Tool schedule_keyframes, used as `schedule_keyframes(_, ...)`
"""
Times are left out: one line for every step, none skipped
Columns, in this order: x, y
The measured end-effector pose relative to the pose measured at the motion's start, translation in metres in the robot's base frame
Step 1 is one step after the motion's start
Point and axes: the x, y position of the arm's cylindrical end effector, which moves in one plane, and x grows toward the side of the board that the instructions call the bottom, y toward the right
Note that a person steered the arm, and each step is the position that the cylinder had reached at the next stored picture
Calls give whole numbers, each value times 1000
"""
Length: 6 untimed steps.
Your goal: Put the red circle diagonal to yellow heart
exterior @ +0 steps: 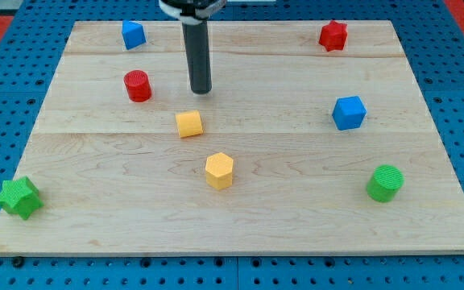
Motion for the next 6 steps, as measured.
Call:
schedule_keyframes(5,-73)
schedule_keyframes(6,-145)
schedule_keyframes(14,-138)
schedule_keyframes(-23,-34)
schedule_keyframes(-25,79)
schedule_keyframes(-33,206)
